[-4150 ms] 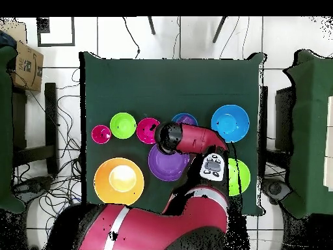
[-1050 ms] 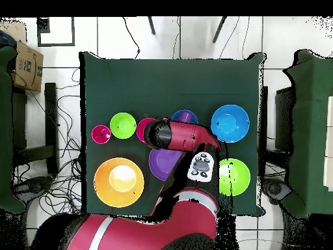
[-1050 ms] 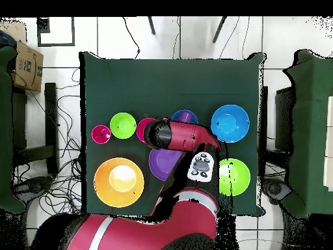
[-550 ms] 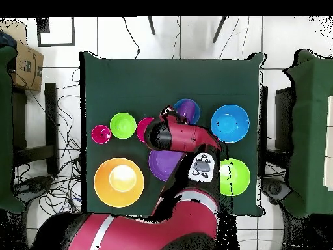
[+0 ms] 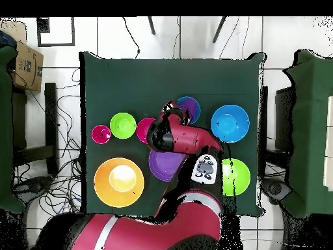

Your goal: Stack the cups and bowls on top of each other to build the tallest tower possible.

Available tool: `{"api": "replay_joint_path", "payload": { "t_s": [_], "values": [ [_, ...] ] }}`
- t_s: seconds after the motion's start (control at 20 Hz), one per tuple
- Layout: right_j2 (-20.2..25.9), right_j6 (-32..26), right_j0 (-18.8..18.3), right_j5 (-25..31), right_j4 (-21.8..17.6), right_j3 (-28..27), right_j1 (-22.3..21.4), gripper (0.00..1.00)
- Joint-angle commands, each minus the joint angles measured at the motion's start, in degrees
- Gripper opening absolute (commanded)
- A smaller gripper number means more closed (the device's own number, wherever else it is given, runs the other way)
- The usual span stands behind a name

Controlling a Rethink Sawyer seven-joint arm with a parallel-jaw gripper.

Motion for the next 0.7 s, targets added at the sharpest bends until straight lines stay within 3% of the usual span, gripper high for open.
{"api": "replay_joint_path", "payload": {
  "t_s": [0.05,0.7],
  "values": [
    [7.79,7.21,-2.9,1.3,0.49,5.63,-2.21,1.0],
    [9.87,6.04,-4.95,4.8,1.61,6.86,-6.35,1.0]
  ]
}}
